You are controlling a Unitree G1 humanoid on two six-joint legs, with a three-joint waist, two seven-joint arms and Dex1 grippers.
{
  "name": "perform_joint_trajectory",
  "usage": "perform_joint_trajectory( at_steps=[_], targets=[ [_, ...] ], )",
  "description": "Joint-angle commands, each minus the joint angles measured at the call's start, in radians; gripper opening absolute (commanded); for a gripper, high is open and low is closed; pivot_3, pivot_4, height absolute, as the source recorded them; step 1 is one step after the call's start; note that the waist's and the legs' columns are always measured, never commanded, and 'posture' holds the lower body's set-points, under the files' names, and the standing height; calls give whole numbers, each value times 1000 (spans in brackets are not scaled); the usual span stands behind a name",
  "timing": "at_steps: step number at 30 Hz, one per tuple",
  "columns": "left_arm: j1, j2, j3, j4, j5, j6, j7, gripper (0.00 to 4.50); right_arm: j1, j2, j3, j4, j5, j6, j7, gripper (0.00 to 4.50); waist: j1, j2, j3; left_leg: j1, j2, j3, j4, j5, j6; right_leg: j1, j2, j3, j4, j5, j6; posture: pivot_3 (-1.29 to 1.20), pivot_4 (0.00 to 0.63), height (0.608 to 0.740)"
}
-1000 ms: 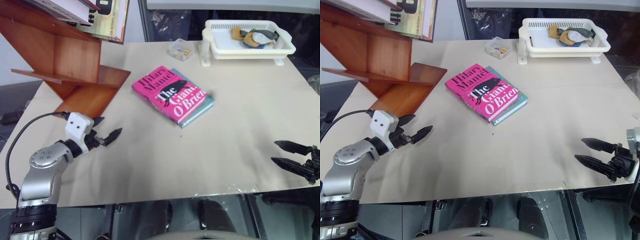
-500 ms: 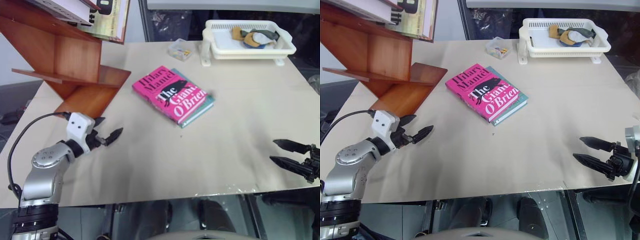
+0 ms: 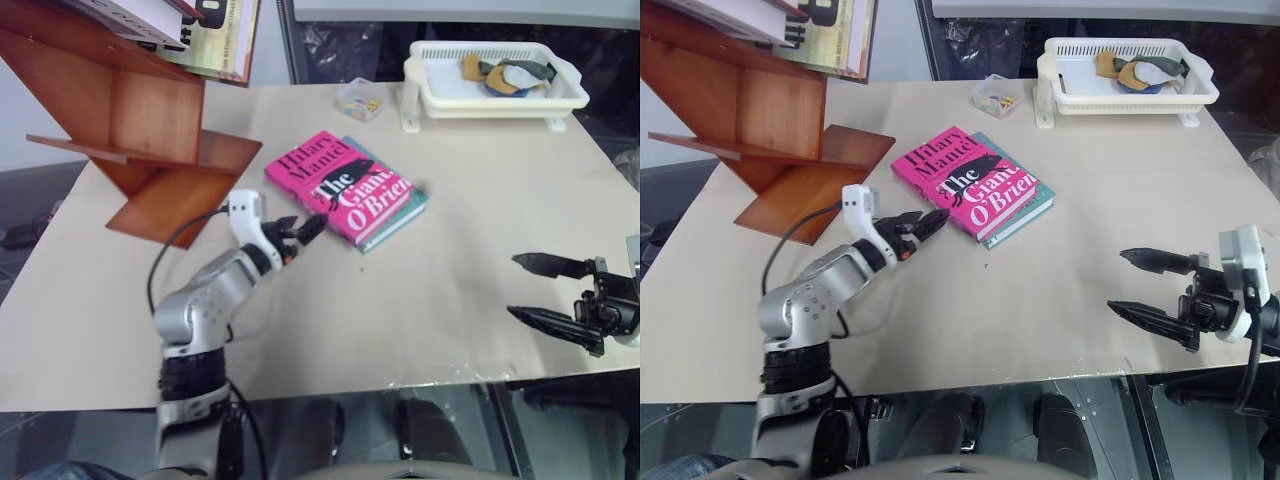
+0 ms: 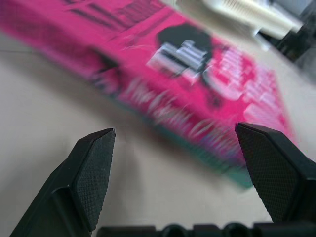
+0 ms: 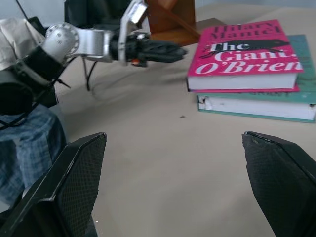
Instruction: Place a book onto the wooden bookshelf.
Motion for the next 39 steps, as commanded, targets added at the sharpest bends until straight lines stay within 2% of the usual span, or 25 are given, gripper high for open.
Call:
perform_joint_trajectory(
  at_steps=[1, 5, 7, 14, 23, 29, 39],
  targets=[
    [-57, -67, 65, 48, -64, 29, 93, 4287, 9, -9, -1, -34, -17, -26, -10, 4500, 1, -1, 0, 0, 0, 0, 0, 0, 0, 0, 1, 0, 0, 0, 0, 0, 150, 740],
    [-75, -98, 103, 73, -110, 49, 128, 4287, 34, -7, -13, -40, -26, -34, -15, 4500, -1, -1, 0, 0, 0, 1, 1, 2, -4, 0, 4, 1, 0, 0, 0, 0, 150, 740],
    [-99, -121, 157, 134, -146, 31, 156, 4287, 56, 0, -30, -45, -25, -37, -25, 4500, 0, -1, 0, 0, 0, 1, 1, 2, -4, 0, 4, 1, 0, 0, 0, 0, 150, 740],
    [-181, -154, 220, 256, -210, -17, 174, 4287, 77, 1, -40, -54, -19, -43, -40, 4500, 3, -3, 1, 0, 0, 1, 2, 2, -4, 0, 4, 1, 1, 0, 0, 0, 150, 740],
    [-280, -93, 288, 476, -244, -96, 135, 4287, 91, 0, -46, -59, -18, -45, -46, 4500, 0, -3, 1, -1, 0, 1, 2, 3, -4, 0, 5, 1, 1, 0, 0, 0, 150, 740],
    [-301, -54, 288, 561, -254, -98, 94, 4287, 102, 1, -51, -60, -17, -49, -49, 4500, 0, -3, 1, -1, 0, 1, 2, 3, -4, 0, 5, 1, 1, 0, 0, 0, 150, 740],
    [-393, 9, 313, 810, -248, -137, -9, 4287, 108, 5, -60, -68, 16, -44, -58, 4500, 0, -3, 1, -1, 0, 1, 2, 3, -4, 0, 5, 1, 1, 0, 0, 0, 150, 740]
  ],
)
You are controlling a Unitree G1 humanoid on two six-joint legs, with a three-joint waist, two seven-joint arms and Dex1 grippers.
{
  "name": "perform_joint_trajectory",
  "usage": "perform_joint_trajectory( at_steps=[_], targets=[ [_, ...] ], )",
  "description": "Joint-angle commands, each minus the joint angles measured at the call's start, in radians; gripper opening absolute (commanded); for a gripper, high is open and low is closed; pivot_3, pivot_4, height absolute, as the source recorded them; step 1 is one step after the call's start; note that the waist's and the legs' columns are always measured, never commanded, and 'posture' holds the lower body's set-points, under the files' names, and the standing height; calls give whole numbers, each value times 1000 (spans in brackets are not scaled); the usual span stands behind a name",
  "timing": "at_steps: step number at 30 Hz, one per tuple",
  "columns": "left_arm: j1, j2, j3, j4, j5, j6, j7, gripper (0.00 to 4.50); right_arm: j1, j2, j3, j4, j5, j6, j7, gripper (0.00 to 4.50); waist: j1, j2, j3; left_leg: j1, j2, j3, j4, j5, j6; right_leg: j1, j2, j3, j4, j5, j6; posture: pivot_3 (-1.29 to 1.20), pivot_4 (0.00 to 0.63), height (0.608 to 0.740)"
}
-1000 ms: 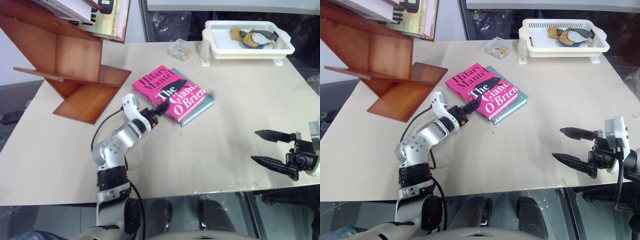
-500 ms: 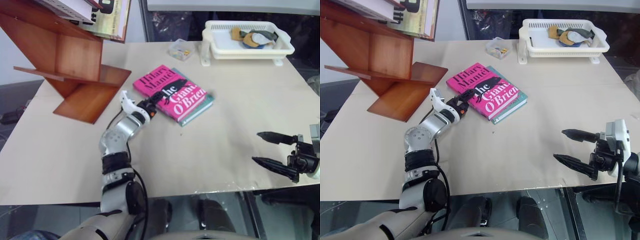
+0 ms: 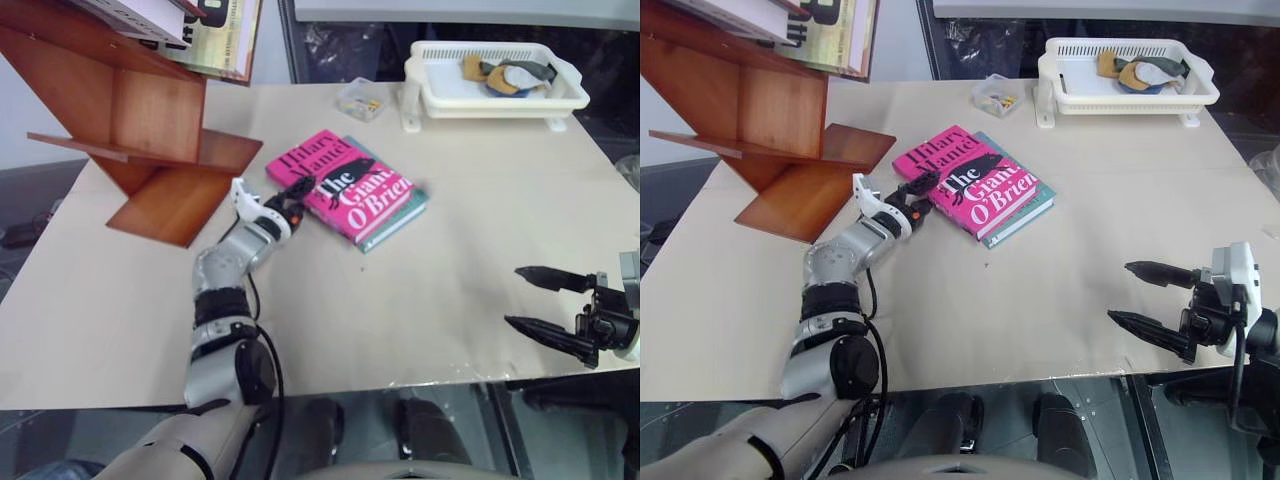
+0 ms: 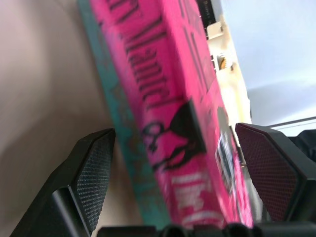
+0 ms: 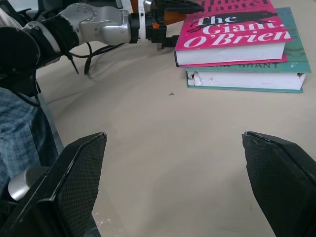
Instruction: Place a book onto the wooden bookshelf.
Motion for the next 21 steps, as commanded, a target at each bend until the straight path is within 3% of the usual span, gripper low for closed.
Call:
perform_joint_trajectory(
  at_steps=[1, 3, 7, 10, 14, 15, 21],
  targets=[
    [-49, 30, 14, 87, -20, 2, -64, 4287, -3, 1, -49, -43, 45, -3, -6, 4500, 0, 0, 0, 0, 0, 0, 0, 0, 0, 0, 0, 0, 0, 0, 0, 0, 150, 740],
    [-71, 44, 22, 135, -22, 12, -85, 4287, -3, -2, -49, -43, 51, -2, -9, 4500, 0, 0, 0, 0, 0, 0, 0, 0, 0, 0, 0, 0, 0, 0, 0, 0, 150, 740],
    [-106, 64, 61, 205, -43, 15, -97, 3268, 2, -3, -49, -44, 52, -8, -13, 4500, 0, 0, 0, 0, 0, 0, 0, 0, 0, 0, 0, 0, 0, 0, 0, 0, 150, 740],
    [-120, 72, 88, 235, -60, 21, -95, 1803, 7, -2, -49, -46, 51, -11, -15, 4500, 0, 0, 0, 0, 0, 0, 0, 0, 0, 0, 0, 0, 0, 0, 0, 0, 150, 740],
    [-123, 72, 109, 240, -80, 45, -86, 521, 6, -5, -46, -40, 47, -15, -15, 4500, 0, 0, 0, 0, 0, 0, 0, 0, 0, 0, 0, 0, 0, 0, 0, 0, 150, 740],
    [-117, 71, 113, 229, -85, 55, -82, 349, 7, -5, -46, -40, 46, -15, -15, 4500, 0, 0, 0, 0, 0, 0, 0, 0, 0, 0, 0, 0, 0, 0, 0, 0, 150, 740],
    [-54, 26, 178, 66, -200, 134, -13, 326, 0, -4, -33, -35, 41, -19, -16, 4500, -1, 0, 0, 0, 0, 0, 0, 0, 0, -1, -4, 1, 0, 0, 0, 0, 150, 740]
  ],
)
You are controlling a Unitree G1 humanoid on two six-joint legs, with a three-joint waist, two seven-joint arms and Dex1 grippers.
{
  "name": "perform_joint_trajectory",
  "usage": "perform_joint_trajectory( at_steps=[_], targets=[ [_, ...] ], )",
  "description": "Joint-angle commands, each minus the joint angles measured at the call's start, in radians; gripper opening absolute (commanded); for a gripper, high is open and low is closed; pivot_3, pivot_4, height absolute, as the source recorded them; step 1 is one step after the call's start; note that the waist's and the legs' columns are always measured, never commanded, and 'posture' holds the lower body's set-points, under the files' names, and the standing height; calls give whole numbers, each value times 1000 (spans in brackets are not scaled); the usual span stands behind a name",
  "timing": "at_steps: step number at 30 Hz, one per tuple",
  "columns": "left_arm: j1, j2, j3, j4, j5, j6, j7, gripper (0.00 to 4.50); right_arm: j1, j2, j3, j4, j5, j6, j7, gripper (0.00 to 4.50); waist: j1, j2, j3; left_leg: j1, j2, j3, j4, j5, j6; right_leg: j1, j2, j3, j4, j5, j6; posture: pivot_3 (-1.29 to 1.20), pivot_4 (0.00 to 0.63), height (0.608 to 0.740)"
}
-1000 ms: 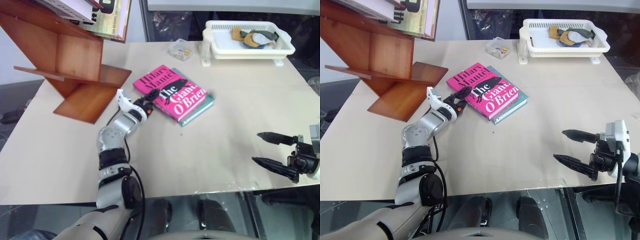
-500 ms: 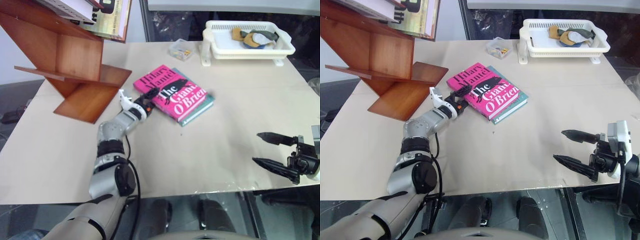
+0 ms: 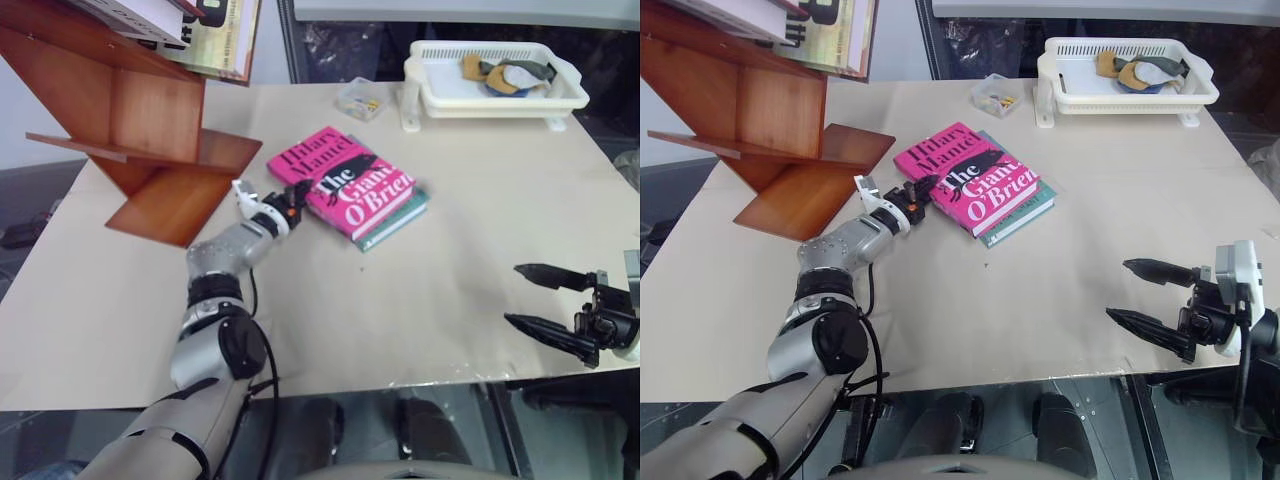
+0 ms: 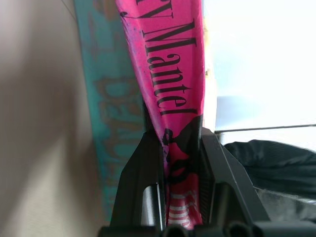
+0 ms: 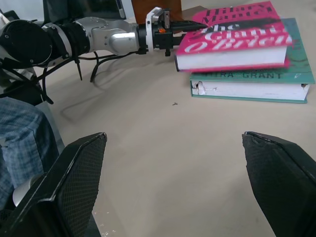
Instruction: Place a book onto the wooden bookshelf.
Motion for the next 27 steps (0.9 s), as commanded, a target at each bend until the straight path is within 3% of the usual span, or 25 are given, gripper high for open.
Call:
perform_joint_trajectory(
  at_steps=[1, 7, 11, 14, 20, 25, 27],
  targets=[
    [39, -34, 46, -151, -108, 48, 53, 326, -6, -3, -27, -20, 4, -18, 2, 4500, 0, 0, 0, 0, 0, 0, 0, 0, 0, 0, 0, 0, 0, 0, 0, 0, 150, 740],
    [156, -123, 38, -459, -238, 71, 156, 326, -19, -7, -17, -11, 3, -16, 7, 4500, 1, 0, 0, 0, 0, 0, 0, 0, 0, 0, -1, 1, 0, 0, 0, 0, 150, 740],
    [229, -135, -213, -849, -106, -7, 95, 326, -59, -21, 0, 13, 4, -9, 19, 4500, 2, -3, 2, -1, 0, 0, 0, 0, 0, 0, -1, 1, 0, 0, 0, 0, 150, 740],
    [232, -122, -333, -967, -22, -89, 53, 326, -96, -25, 3, 30, 30, 10, 28, 4500, 13, -3, 1, 0, -1, 0, 1, 0, -1, 1, 0, 0, 0, 0, 0, 0, 150, 740],
    [255, 16, -640, -1069, 323, -325, -125, 326, -155, -24, -20, 89, 112, 58, 48, 4500, 4, -3, 1, 0, -1, 2, 0, 0, 0, 1, 4, 1, 0, 0, 0, 0, 150, 740],
    [201, 178, -867, -1032, 717, -577, -187, 326, -226, -22, -32, 230, 174, 91, 111, 4500, 0, -3, 1, 0, 0, 3, 0, 0, 0, 1, 4, 2, -1, 0, 0, 0, 150, 740],
    [141, 259, -937, -1005, 894, -602, -161, 326, -298, -36, -41, 356, 220, 128, 179, 4500, 1, -4, 2, 0, 0, 3, 0, 0, 0, 1, 5, 2, -1, 0, 0, 0, 150, 740]
  ],
)
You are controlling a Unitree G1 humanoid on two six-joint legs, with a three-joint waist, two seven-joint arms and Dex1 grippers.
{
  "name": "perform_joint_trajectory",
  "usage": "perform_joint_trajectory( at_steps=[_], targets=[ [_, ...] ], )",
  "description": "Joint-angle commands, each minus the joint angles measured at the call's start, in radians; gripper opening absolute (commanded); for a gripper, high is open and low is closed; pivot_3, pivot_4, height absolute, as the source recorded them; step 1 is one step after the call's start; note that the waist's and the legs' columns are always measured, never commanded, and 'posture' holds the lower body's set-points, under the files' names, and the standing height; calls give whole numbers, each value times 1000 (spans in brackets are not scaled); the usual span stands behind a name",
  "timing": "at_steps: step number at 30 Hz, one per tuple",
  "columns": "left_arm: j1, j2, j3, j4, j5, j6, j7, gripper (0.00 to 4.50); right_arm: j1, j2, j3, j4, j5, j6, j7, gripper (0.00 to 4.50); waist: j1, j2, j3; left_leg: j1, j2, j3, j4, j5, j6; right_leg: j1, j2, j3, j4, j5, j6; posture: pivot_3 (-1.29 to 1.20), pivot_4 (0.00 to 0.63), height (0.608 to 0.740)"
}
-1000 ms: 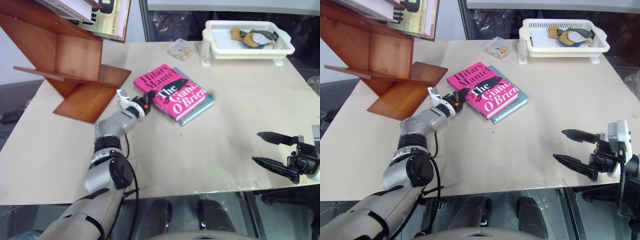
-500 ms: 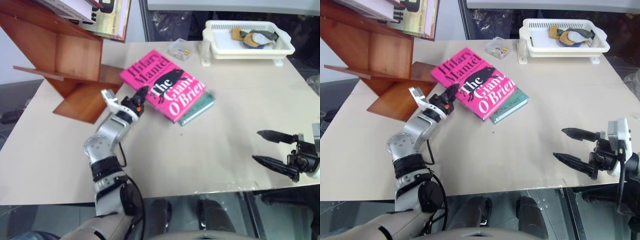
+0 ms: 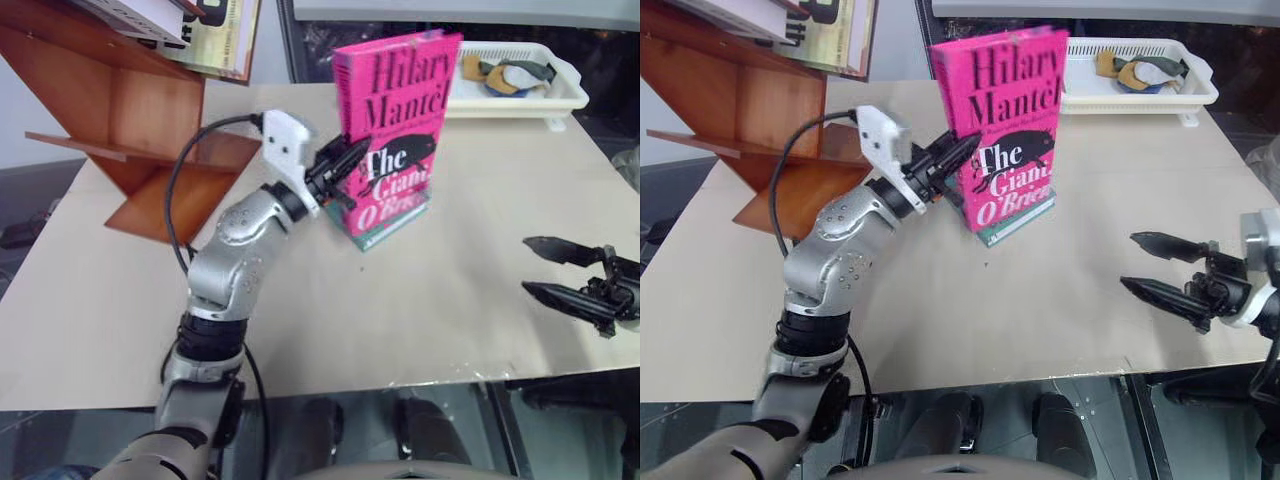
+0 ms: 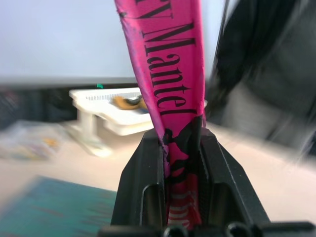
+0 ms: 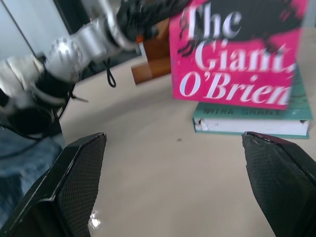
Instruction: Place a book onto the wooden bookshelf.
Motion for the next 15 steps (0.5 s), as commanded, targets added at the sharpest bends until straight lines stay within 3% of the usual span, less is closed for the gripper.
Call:
perform_joint_trajectory(
  at_steps=[1, 10, 15],
  targets=[
    [-118, 107, -93, 6, 288, -104, 19, 326, -123, -24, -45, 194, 82, 43, 117, 4500, -1, -1, 1, 0, 0, 0, 0, 0, 0, 0, 0, 0, 0, 0, 0, 0, 150, 740],
    [-233, 352, -188, 67, 692, -367, -55, 326, -332, -28, 17, 478, 1, 35, 262, 4500, -1, 0, 1, -2, 0, 1, -4, 0, 1, -2, 0, 0, -4, 0, 1, 0, 150, 740],
    [-234, 425, -159, 65, 725, -452, -136, 326, -408, -20, 59, 588, -74, -3, 316, 4500, -1, 0, 2, -2, 0, 1, -5, 0, 1, -2, -3, 1, -3, 0, 1, 0, 150, 740]
  ],
)
